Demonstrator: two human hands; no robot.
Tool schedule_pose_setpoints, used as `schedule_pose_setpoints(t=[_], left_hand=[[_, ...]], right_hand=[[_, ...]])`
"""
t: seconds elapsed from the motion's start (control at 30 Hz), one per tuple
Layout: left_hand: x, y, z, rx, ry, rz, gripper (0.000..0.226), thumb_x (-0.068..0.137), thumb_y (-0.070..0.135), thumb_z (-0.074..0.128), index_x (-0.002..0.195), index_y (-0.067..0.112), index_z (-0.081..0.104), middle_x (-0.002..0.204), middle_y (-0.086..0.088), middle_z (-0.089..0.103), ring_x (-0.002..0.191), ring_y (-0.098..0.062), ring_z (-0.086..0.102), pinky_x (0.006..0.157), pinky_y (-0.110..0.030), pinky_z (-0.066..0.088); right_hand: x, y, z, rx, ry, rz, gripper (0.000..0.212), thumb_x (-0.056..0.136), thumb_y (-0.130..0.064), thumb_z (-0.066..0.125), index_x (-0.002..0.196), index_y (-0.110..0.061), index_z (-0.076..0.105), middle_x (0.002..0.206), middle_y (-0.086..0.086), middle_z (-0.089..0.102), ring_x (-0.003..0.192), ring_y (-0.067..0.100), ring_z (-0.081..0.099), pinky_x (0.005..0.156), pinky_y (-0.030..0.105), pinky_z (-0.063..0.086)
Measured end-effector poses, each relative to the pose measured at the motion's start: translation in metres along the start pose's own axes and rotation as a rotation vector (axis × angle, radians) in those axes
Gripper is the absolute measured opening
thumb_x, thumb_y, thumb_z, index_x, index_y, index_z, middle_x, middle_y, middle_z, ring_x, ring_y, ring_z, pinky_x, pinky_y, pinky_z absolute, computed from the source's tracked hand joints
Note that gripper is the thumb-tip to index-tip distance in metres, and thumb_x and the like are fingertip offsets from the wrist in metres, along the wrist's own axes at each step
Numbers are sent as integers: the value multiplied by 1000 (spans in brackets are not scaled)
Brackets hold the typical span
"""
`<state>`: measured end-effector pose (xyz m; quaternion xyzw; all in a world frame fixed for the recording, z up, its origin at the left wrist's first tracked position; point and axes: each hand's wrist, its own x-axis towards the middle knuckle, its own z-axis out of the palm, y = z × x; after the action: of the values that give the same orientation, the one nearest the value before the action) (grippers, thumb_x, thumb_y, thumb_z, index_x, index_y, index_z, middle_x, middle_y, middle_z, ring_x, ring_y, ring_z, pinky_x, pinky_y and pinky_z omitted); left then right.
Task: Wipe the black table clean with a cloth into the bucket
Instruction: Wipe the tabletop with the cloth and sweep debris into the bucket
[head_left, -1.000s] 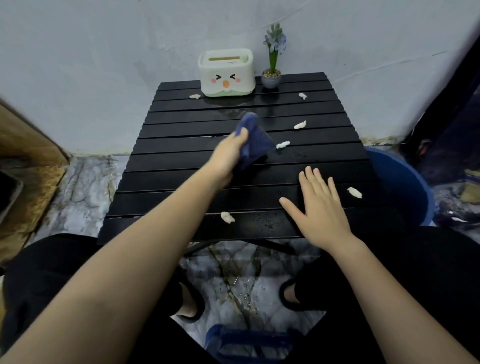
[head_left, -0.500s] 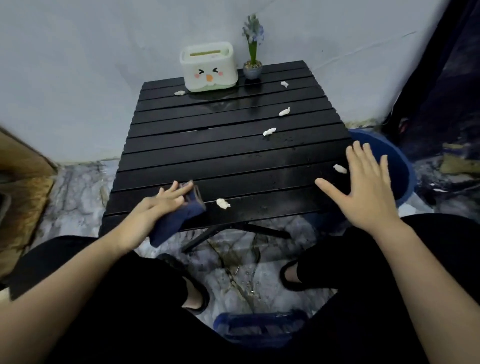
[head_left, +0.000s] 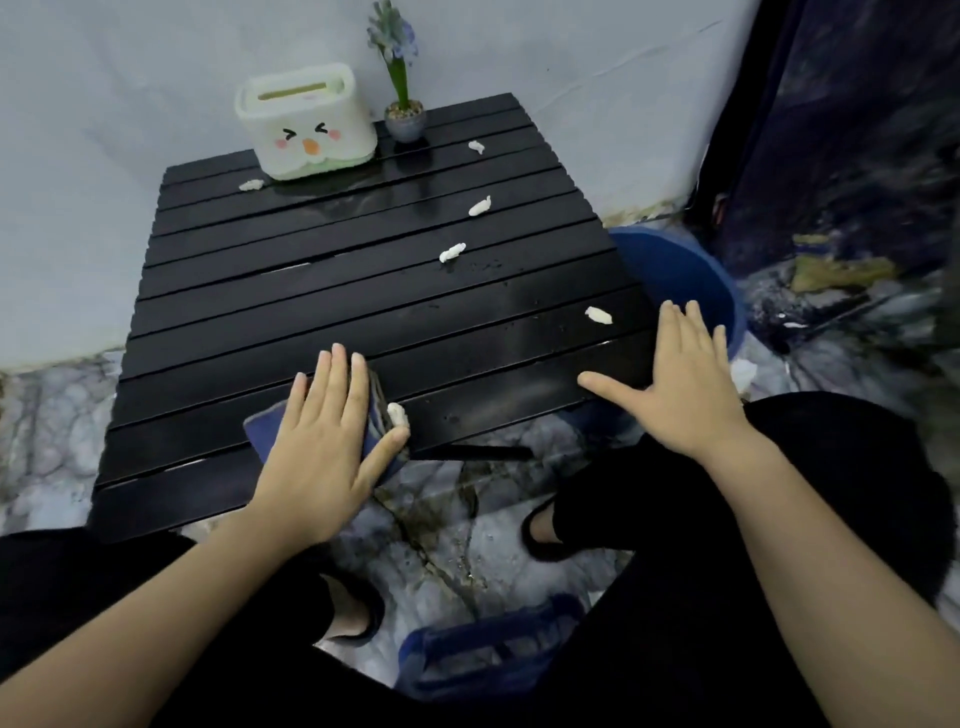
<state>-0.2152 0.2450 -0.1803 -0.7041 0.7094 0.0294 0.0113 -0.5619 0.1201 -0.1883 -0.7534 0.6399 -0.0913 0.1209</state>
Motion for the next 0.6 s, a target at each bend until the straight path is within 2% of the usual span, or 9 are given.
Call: schedule_pose_setpoints(t=[0.27,0.37,0.47,0.6], left_hand=[[64,85,4,-79,26,154,76,101,54,1,159,5,-3,167,-15,-6,155,-26,-11,127,-44,2],[93,110,4,-110,26,224,76,101,55,0,159,6,-2,168,-14,-6,155,-25,-11,127,-43,1],[124,134,3,-145,16,284,76,101,55,1,159,6,-1,168,-13,-6,156,-23,-10,127,-40,-2],[166,163,2,-155,35,329,73,103,51,9,159,4,3,168,-15,-2,156,-26,-4,127,-39,0]], right_hand=[[-3,-3,1,37,11,-2,141,63,-103,21,157,2,12,166,17,20,156,30,5,126,51,7],[-2,-2,0,88,11,6,129,72,-95,27,157,2,13,166,16,21,157,28,4,127,50,7],[-2,0,0,118,14,-9,108,86,-77,34,157,1,14,166,15,21,157,27,3,127,47,4],[-2,2,2,145,20,-11,97,91,-69,24,158,0,15,167,13,20,157,26,2,127,44,2]])
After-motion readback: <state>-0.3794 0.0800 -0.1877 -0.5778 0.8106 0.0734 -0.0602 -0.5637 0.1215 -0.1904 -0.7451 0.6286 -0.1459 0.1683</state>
